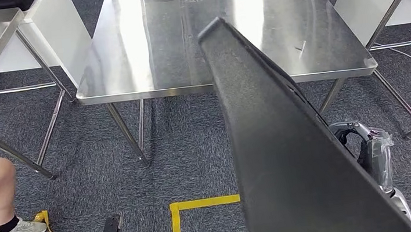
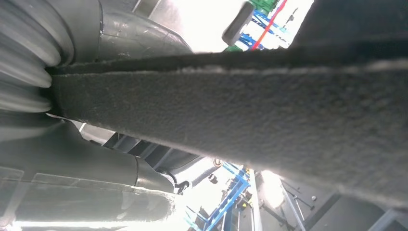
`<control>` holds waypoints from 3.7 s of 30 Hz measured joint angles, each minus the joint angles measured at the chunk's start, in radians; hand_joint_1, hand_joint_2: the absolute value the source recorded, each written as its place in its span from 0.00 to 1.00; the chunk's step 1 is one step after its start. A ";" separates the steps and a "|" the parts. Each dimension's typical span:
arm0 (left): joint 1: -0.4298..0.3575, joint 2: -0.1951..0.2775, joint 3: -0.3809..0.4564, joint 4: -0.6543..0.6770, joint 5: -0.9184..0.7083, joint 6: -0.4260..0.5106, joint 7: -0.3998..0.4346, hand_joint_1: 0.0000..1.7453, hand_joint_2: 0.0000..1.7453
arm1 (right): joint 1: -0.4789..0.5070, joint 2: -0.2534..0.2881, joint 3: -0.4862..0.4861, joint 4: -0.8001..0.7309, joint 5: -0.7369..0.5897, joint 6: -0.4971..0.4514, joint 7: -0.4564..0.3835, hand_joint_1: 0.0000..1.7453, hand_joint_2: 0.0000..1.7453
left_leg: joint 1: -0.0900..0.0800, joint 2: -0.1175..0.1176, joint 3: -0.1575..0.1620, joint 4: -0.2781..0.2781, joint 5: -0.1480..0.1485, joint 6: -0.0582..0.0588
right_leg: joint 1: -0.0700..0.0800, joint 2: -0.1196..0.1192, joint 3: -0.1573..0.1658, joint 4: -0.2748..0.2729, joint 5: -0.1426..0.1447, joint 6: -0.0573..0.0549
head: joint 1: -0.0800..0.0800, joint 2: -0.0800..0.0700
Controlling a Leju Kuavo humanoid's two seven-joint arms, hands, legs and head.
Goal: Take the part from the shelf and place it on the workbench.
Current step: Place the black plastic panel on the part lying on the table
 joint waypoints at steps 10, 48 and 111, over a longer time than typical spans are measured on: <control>-0.002 0.003 0.003 0.000 0.000 -0.002 0.001 0.00 1.00 | -0.005 -0.002 0.008 0.004 0.003 -0.006 0.012 1.00 1.00 | 0.004 0.004 -0.117 0.240 -0.129 -0.046 | -0.005 0.000 0.076 -0.099 0.012 -0.077 | -0.010 0.000; -0.001 0.006 0.014 0.003 0.007 -0.004 0.000 0.00 1.00 | -0.027 -0.026 0.036 0.032 0.016 -0.036 0.046 1.00 1.00 | 0.001 0.007 -0.069 0.021 0.046 -0.025 | 0.003 0.006 0.123 -0.101 -0.036 -0.054 | -0.009 0.000; 0.241 0.040 -0.019 0.212 -0.032 -0.038 -0.219 0.00 1.00 | 0.091 -0.025 -0.037 -0.010 0.020 -0.025 -0.017 1.00 1.00 | -0.004 0.008 -0.022 0.009 -0.003 -0.011 | 0.005 0.003 0.116 -0.106 -0.028 -0.041 | -0.012 0.000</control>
